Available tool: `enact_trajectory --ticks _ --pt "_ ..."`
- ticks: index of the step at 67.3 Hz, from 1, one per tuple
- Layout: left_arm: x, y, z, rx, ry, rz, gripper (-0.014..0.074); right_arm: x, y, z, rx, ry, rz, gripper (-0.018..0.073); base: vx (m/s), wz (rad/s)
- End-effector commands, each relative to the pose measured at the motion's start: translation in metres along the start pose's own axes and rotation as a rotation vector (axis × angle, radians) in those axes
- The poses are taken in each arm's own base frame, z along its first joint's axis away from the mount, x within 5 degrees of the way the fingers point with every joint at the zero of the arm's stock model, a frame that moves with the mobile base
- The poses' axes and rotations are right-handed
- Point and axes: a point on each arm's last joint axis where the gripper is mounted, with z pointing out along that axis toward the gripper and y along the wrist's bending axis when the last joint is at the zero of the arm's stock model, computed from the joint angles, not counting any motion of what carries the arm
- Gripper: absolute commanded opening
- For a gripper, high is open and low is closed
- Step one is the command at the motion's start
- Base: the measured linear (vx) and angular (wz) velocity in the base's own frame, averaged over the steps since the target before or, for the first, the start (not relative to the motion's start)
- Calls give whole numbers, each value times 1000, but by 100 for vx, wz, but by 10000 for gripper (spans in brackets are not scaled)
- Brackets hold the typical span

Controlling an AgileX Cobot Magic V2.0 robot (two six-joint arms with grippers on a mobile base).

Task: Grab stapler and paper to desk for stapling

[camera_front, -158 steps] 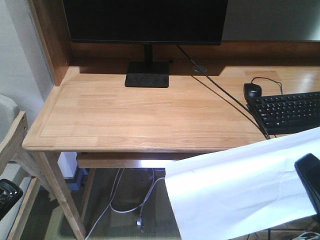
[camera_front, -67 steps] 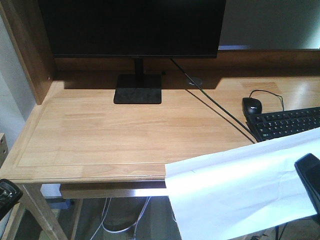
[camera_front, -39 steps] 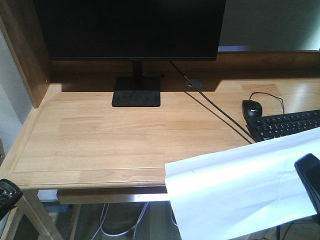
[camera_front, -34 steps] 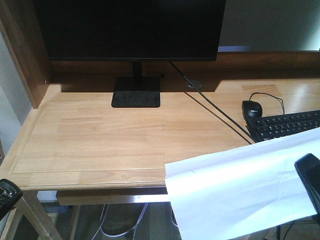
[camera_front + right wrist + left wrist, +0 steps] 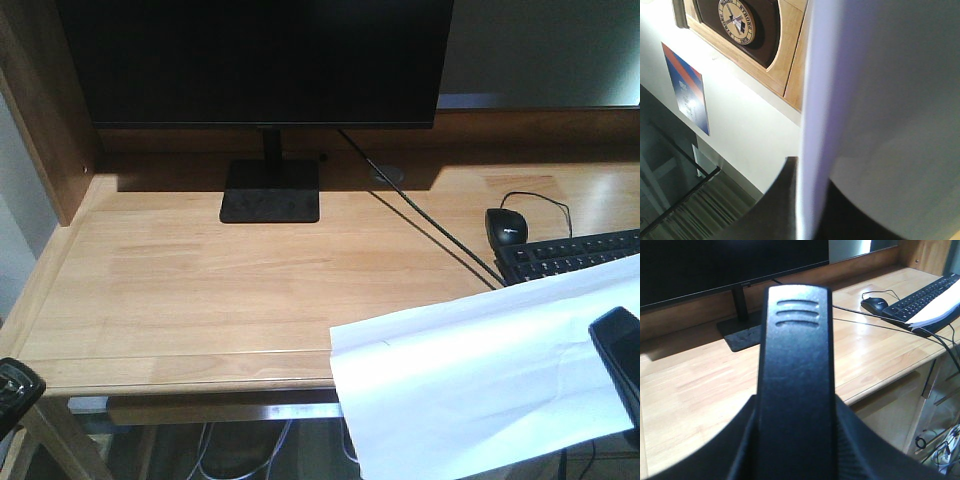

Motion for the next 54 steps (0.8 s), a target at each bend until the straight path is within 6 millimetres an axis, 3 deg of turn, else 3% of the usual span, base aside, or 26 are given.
enact_trajectory --ticks 1,54 --pt "-18 1 -4 -15 -124 -13 -7 -3 6 1 -60 -21 1 -6 4 0" --pt "-18 1 -4 -15 -124 -13 -7 -3 6 1 -60 -21 1 -6 3 0"
